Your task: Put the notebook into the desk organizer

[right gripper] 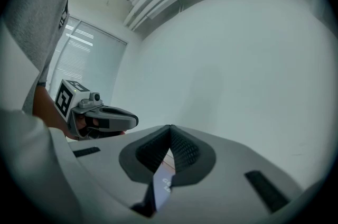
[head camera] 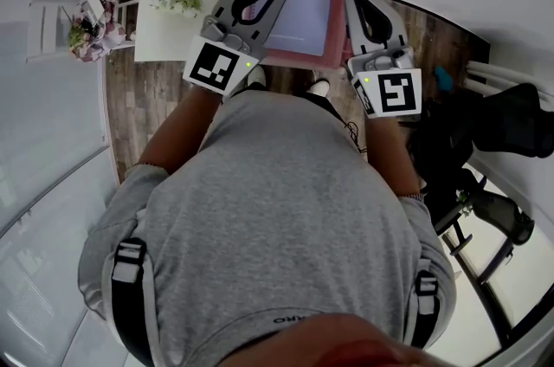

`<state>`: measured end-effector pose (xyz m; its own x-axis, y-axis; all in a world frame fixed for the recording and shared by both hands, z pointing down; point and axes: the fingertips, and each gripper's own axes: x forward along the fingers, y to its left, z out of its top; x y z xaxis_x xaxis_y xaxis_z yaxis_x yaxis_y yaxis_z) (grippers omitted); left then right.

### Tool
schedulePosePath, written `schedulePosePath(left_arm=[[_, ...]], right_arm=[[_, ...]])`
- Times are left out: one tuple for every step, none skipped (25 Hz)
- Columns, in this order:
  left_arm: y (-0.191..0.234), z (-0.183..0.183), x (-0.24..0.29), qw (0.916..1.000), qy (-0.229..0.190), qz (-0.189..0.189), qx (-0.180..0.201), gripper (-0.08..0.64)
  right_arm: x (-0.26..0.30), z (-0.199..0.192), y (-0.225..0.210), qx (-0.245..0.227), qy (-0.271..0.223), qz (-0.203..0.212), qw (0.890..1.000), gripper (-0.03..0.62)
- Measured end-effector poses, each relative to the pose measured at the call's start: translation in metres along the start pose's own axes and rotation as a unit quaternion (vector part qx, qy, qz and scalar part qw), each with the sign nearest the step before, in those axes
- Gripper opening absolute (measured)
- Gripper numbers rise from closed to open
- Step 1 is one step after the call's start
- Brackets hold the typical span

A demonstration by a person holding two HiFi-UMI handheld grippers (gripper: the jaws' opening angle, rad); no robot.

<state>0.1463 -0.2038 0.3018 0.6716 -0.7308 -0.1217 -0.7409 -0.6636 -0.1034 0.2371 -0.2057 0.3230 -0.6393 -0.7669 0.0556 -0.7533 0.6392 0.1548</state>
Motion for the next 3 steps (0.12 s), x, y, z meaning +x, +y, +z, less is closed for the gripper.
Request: schedulePosePath(left_arm=[[-0.0001, 0.0005, -0.0002, 1.0, 0.0, 0.0, 0.0, 0.02], [-0.0001, 0.001, -0.0005, 1.0, -0.001, 0.0, 0.001, 0.02], [-0.0001, 0.0015, -0.0007, 1.0, -0.001, 0.0, 0.001, 0.02]], right_arm=[[0.0004, 0.0016, 0.0003, 0.001, -0.003, -0.001, 1.0, 0.006], [0.0012, 0.004, 0.0006, 0.004, -0.007, -0.002, 1.0, 0.006], [0.002, 0.007, 0.0009, 0.006, -0.012, -0.004, 1.0, 0.006]])
